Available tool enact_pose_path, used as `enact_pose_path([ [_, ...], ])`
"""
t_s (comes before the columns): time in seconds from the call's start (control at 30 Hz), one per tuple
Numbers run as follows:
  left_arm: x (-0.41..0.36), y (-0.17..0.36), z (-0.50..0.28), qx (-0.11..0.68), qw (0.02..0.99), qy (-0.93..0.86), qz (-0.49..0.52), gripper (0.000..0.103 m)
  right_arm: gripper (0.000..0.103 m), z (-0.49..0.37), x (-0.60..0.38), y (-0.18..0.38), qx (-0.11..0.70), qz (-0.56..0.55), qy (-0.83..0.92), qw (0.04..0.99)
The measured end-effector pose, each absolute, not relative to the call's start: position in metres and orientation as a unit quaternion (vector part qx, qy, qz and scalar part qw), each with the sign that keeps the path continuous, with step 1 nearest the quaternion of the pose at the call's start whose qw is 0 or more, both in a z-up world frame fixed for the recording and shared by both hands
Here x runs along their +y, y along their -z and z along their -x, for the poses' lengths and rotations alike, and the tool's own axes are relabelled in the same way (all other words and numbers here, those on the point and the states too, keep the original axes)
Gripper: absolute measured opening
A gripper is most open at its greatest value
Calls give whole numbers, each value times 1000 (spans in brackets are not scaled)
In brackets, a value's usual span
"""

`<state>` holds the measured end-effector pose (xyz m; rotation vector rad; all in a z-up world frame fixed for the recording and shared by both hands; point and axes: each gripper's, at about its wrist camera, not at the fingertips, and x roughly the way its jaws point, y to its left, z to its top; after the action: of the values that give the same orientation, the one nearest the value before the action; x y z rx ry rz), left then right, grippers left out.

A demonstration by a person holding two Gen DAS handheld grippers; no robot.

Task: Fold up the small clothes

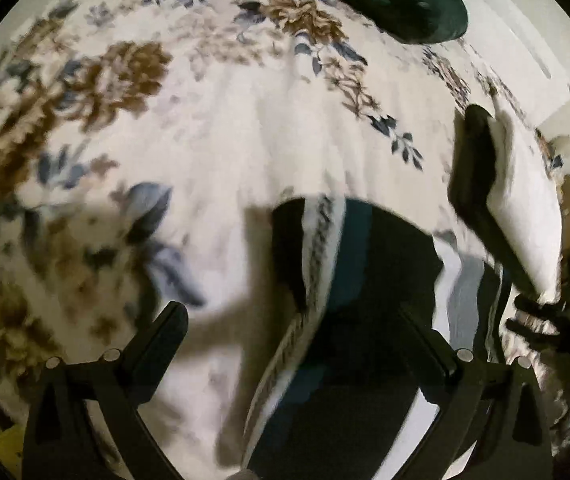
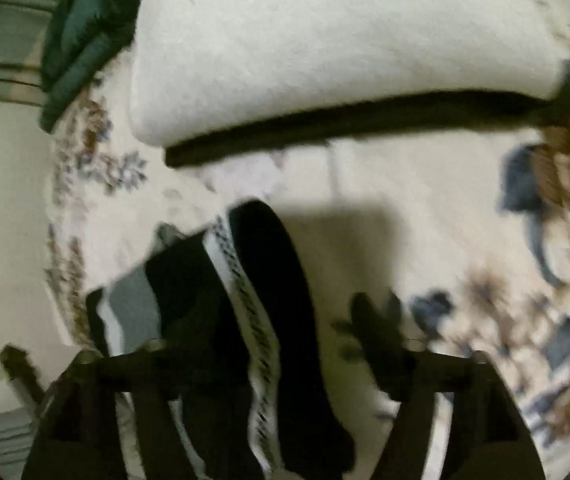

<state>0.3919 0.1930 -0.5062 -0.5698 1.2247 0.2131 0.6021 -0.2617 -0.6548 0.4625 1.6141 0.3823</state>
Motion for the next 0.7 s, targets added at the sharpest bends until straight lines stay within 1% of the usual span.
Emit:
enact_pose_path([
  [0.1, 205, 533, -415, 569, 757, -71, 315, 102, 74, -614, -249, 692, 742, -222, -187, 604],
  [0.13, 207, 544, -423, 569, 749, -55, 335, 99, 74, -616, -243, 701, 747, -224, -198, 593],
  [0.17, 208, 549, -427, 564, 746, -46, 350, 94, 76, -615, -238, 704, 746, -225, -211, 590],
  [0.2, 209, 553, -430, 558, 744, -34, 365, 88, 75, -616, -234, 704, 742, -222, -222, 592],
  [0.23, 209, 556, -434, 554, 742, -22, 378, 63, 74, -616, -231, 703, 739, -221, -233, 592],
  [0.27, 208, 559, -438, 553, 737, -10, 388, 40, 62, -616, -229, 702, 737, -221, -238, 592],
  [0.3, 208, 560, -439, 552, 736, -8, 391, 36, 41, -615, -228, 701, 737, -217, -239, 594],
  [0.33, 208, 558, -439, 547, 740, -8, 392, 29, 31, -614, -228, 700, 737, -218, -239, 593],
  [0.37, 209, 554, -437, 537, 745, -1, 397, 23, 11, -614, -228, 698, 737, -225, -243, 589],
  [0.57, 223, 540, -425, 518, 752, -6, 407, 21, 8, -632, -214, 641, 682, -214, -237, 658],
  [0.63, 227, 543, -425, 516, 753, -12, 408, 22, 8, -642, -201, 634, 676, -199, -244, 666],
  [0.7, 232, 552, -427, 523, 741, -18, 421, 22, 9, -652, -187, 642, 690, -175, -238, 661],
])
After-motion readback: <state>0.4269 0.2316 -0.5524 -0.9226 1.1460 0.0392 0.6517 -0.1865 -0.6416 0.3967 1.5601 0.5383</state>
